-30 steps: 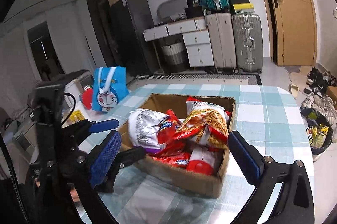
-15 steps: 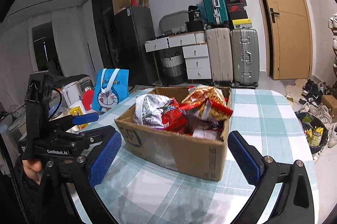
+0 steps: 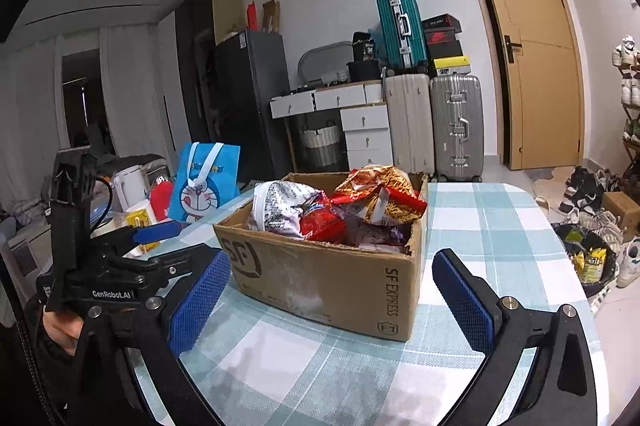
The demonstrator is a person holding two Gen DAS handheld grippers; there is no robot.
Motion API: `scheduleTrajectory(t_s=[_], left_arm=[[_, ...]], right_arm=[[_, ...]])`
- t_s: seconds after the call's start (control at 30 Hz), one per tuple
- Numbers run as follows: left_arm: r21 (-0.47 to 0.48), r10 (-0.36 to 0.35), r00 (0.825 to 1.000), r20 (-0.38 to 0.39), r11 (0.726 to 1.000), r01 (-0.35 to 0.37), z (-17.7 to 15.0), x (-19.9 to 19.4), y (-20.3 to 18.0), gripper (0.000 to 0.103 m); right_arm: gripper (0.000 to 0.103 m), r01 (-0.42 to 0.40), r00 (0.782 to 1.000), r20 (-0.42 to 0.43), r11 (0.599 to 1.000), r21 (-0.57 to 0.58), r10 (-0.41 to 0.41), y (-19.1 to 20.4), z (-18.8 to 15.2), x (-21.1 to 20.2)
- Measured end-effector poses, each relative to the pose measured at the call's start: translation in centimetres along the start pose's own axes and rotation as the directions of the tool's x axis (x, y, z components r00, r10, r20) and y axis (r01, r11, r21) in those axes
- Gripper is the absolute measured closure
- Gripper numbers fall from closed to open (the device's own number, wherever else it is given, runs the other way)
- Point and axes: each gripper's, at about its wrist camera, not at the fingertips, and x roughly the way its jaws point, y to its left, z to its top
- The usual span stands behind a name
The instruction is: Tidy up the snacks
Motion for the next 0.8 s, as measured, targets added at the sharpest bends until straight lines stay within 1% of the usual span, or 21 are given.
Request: scheduleTrajectory(t_s=[0.17, 0.5, 0.6, 0.8], left_arm=[[0.002, 0.012, 1.000, 0.012, 1.000, -0.012, -0.5, 0.4, -0.1, 0.001], [0.008, 0.004, 1.000, 0.011, 1.000, -0.004, -0.8, 0.8, -0.2, 0.001], [0.012, 0.004, 1.000, 0.009, 1.000, -0.004, -0.8, 0.9, -0.2, 0.001], [0.013, 0.002, 1.000, 0.012, 1.000, -0.002, -0.8, 1.0, -0.1, 0.001]], right_arm=[[0.000, 0.014, 1.000, 0.001, 1.000, -0.013, -0.014, -0.1, -0.2, 0.1], [0.000, 0.035, 0.999, 0.003, 0.999, -0.035, -0.035, -0.1, -1.0, 0.3], [0.000, 0.028, 1.000, 0.008, 0.999, -0.037, -0.028, 0.0, -1.1, 0.4], [0.000, 0.052, 0.999, 0.008, 0.994, -0.094, -0.052, 1.1, -1.4, 0.9]])
